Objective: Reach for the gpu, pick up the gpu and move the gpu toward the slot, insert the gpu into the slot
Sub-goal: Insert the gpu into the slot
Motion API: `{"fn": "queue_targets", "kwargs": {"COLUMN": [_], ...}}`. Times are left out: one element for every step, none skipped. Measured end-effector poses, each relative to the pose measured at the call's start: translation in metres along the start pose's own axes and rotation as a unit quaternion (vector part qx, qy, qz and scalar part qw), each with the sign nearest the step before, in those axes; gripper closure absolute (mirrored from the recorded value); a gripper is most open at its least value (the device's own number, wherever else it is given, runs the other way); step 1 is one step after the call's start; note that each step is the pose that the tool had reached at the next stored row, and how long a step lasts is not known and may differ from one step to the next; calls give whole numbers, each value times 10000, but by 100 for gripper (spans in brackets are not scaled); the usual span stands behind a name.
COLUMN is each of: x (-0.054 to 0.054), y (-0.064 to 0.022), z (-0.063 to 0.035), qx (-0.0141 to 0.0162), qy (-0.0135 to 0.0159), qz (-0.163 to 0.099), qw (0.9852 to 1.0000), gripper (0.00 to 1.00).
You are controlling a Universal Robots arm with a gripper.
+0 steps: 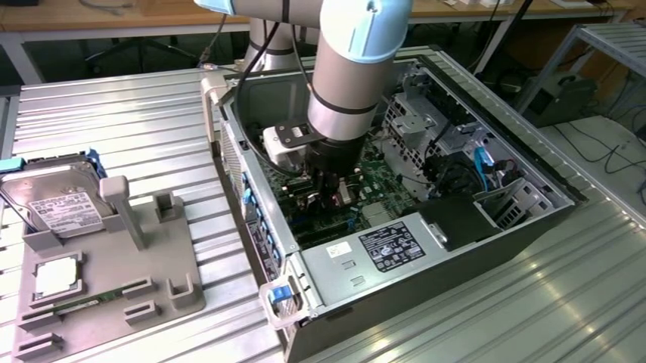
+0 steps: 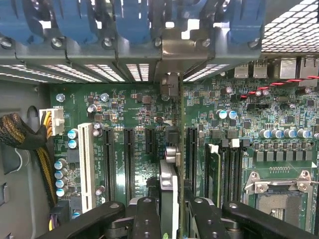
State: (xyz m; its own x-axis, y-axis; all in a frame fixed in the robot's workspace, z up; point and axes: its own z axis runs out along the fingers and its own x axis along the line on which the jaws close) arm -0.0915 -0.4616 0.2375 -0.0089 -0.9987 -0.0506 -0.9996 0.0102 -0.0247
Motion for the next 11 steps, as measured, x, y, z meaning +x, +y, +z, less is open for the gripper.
{"fn": "queue_targets", "kwargs": {"x": [-1, -4, -5, -7, -10, -13, -17, -21, -26, -29, -29], "y": [-1, -5, -6, -6, -7, -8, -9, -9, -11, -12, -13], "z": [-23, -82, -120, -158, -201, -244, -280, -322, -372, -400, -409], "qx": [14, 27, 32, 42, 49, 55, 62, 71, 82, 93, 101], "qy": [4, 6, 9, 8, 8, 9, 8, 8, 8, 8, 8], "qz": [0, -4, -4, -4, -5, -5, -5, -5, -6, -7, -8], "qw": [10000, 10000, 10000, 10000, 10000, 10000, 10000, 10000, 10000, 10000, 9999], "gripper": [72, 65, 65, 65, 65, 65, 65, 65, 65, 65, 65]}}
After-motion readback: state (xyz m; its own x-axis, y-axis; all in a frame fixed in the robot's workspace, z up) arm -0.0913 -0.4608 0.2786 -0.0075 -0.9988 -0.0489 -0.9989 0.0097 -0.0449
